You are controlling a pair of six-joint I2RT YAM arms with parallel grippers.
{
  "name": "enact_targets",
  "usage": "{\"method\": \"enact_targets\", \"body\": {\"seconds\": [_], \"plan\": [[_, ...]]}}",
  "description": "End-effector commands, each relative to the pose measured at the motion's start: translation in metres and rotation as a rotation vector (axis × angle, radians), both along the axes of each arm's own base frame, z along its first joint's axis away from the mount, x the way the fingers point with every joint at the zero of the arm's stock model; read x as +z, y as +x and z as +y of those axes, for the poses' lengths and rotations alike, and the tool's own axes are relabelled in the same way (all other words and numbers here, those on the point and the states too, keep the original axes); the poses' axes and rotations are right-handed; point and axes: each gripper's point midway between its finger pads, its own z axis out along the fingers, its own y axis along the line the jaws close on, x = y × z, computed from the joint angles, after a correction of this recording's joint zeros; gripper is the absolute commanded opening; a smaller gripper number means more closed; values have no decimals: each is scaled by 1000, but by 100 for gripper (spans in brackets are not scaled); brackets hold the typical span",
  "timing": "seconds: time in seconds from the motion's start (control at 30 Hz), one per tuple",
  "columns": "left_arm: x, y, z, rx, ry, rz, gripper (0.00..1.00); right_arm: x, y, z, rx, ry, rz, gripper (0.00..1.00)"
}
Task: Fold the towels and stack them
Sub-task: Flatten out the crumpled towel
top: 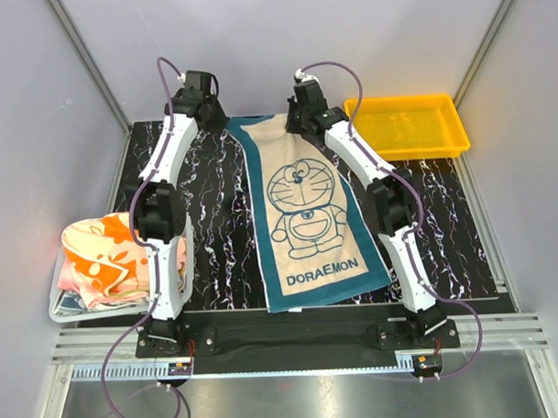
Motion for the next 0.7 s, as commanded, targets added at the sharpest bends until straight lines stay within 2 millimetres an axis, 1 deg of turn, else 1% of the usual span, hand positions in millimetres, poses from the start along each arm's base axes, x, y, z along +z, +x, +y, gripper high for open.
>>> {"method": "enact_targets", "body": {"seconds": [0.0,0.03,0.07,0.1,0.13,0.17,0.2,0.23,0.27,0.3,0.33,0.37,0.4,0.43,0.47,0.5,0.53,0.57,0.6,0.63,0.67], "plan": [[61,-7,23,60,-24,-139,0,63,24,-5,-30,97,-159,3],[62,-6,21,59,-36,-155,0,51,24,-5,-37,96,-136,4],[57,-8,18,52,-46,-145,0,52,25,-4,-31,113,-140,4],[45,-12,15,46,-49,-116,0,35,22,-4,-36,112,-104,5],[41,-13,11,40,-50,-108,0,34,22,-3,-36,123,-114,7],[35,-15,4,13,-59,-94,0,35,19,-3,-27,132,-110,14],[30,-15,2,8,-55,-77,0,22,15,-4,-29,126,-79,33],[16,-20,-2,5,-50,-23,6,18,11,-5,-30,120,-60,43],[10,-24,-5,-2,-54,3,30,26,7,-9,-40,119,-64,49],[7,-29,-11,-14,-58,13,40,12,-1,-14,-51,102,-29,58],[4,-41,-19,-24,-33,12,49,15,-5,-17,-57,101,-36,63],[4,-46,-20,-8,-3,-1,57,40,-12,-26,-79,108,-76,68],[5,-53,-22,-2,16,-9,72,27,-20,-32,-92,87,-51,76],[7,-60,-27,12,34,-25,76,30,-26,-39,-107,76,-45,77],[7,-76,-27,18,41,-13,77,51,-34,-53,-147,59,-72,79],[4,-87,-28,26,44,-1,78,46,-42,-64,-176,26,-49,79],[5,-99,-36,49,45,-10,85,38,-55,-79,-217,-8,0,80],[-4,-121,-32,57,66,6,92,57,-68,-88,-237,8,-15,80],[-7,-130,-30,81,80,11,93,32,-85,-94,-246,-7,48,79],[-14,-146,-30,121,80,36,93,26,-98,-100,-258,-11,77,77],[-21,-159,-31,125,72,50,92,41,-115,-107,-265,8,61,77]]}}
